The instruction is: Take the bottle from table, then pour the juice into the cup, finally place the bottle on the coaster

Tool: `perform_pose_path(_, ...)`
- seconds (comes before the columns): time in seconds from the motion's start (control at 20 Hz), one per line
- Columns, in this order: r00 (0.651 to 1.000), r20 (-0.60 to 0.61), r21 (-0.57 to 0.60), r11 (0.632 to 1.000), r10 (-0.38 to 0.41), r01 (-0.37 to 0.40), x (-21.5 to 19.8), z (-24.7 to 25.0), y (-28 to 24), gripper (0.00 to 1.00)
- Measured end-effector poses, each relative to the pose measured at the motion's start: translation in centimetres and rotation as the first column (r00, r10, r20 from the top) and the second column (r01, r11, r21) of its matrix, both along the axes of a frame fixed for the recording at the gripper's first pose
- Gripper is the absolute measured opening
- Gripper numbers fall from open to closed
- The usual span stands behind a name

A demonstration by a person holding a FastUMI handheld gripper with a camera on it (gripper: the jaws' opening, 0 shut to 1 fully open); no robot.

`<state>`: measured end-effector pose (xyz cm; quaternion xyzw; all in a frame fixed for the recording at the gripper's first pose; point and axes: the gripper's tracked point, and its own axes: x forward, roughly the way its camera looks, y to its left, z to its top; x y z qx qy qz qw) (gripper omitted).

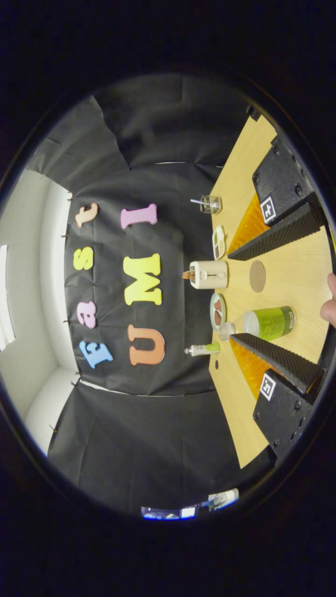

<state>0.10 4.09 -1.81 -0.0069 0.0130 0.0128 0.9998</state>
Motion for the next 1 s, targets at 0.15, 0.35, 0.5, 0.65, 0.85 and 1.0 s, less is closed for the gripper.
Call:
perform_pose_path(0.15, 0.999, -0.024, -0.028, 0.999, -0.021, 0.021, 0.5, -1.6, 0.8, 1.0)
perform_pose_path(0.35, 0.996, -0.087, -0.008, 1.0, -0.013, 0.012, 2.2, -5.2, 2.6, 1.0)
perform_pose_path(0.5, 0.992, -0.129, -0.006, 1.0, -0.009, 0.008, 3.9, -7.8, 3.3, 1.0)
perform_pose_path(0.65, 0.982, -0.186, -0.045, 0.999, -0.018, 0.01, 5.9, -10.3, 3.7, 1.0)
perform_pose_path(0.85, 0.972, -0.234, -0.074, 0.997, -0.008, -0.009, 7.5, -11.7, 4.8, 1.0)
perform_pose_path(1.0, 0.962, -0.272, -0.085, 0.996, -0.02, -0.003, 8.2, -12.6, 4.7, 1.0)
